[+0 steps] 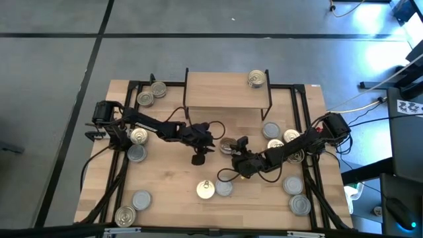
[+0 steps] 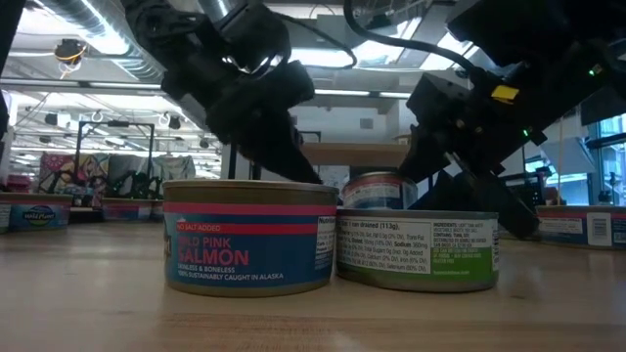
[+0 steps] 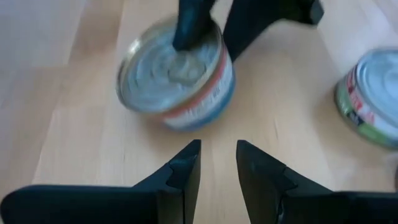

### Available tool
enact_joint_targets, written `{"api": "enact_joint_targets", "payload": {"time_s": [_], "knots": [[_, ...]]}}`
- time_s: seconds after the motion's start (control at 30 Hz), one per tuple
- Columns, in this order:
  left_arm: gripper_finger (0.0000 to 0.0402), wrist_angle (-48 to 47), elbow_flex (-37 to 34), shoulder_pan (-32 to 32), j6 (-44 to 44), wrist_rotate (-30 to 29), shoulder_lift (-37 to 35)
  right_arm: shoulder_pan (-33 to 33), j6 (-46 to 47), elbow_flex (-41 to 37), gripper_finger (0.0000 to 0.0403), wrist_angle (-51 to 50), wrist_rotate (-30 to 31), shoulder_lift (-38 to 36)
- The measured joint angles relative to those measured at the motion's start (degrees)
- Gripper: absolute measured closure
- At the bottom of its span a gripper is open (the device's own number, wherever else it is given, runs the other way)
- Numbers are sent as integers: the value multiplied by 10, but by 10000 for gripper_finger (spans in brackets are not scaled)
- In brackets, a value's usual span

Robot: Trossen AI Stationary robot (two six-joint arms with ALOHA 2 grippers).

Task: Stack canned seafood by type on shelf
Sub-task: Stack the blue pink tuna can on top of the other blue pink tuna can on the shelf

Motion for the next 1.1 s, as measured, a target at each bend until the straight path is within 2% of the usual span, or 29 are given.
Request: {"api": "enact_joint_targets", "payload": {"time_s": [0.2,0.6,0.83,1.1], "knots": [[302,-13,-21,0,13,0,-3,0,3,0,209,-1,0,0],[302,149,-132,0,-44,0,-10,0,23,0,210,-4,8,0],[302,169,-145,-1,-83,0,-10,0,23,0,205,-4,10,0],[302,159,-146,-10,-75,0,-33,0,24,0,209,-3,20,0]]}}
